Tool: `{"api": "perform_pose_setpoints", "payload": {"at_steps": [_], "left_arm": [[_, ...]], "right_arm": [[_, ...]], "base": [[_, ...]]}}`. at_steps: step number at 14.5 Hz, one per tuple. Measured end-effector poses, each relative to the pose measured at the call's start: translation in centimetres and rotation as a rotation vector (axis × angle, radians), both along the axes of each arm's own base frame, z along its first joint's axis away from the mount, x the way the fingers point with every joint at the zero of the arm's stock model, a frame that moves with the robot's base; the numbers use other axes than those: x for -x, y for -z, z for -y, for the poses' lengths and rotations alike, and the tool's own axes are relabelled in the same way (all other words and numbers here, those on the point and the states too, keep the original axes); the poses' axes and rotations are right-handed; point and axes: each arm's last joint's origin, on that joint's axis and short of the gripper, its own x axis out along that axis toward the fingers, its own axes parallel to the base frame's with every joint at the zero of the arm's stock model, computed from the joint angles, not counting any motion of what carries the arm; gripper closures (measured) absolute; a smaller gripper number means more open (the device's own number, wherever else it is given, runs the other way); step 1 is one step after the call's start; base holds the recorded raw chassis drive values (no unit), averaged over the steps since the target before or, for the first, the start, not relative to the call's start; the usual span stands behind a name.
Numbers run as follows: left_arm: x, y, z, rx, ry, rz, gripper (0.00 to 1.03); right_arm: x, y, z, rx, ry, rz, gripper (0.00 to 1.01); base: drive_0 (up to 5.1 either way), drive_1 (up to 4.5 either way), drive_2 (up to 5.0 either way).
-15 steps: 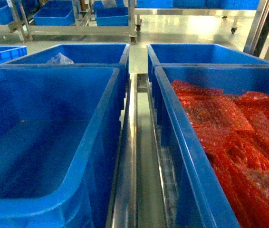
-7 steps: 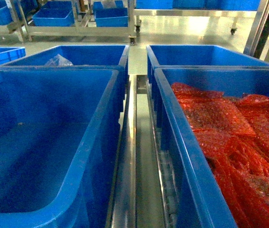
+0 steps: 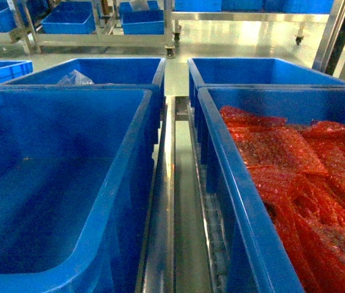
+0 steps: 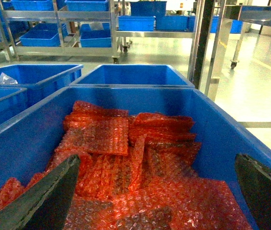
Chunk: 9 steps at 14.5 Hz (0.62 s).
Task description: Pick blue part to blue bin on bottom shelf
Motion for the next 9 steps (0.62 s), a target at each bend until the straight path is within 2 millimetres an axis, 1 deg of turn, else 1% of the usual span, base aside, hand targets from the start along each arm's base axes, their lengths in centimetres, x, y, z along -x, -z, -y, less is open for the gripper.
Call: {"api": "perform_pose_setpoints", "payload": {"at_steps": [9], "left_arm": [[0.0,0.0,0.0,0.0,0.0,0.0,0.59]], "right_arm": [[0.0,0.0,0.0,0.0,0.0,0.0,0.03]], "base": [[0.0,0.0,0.0]]}}
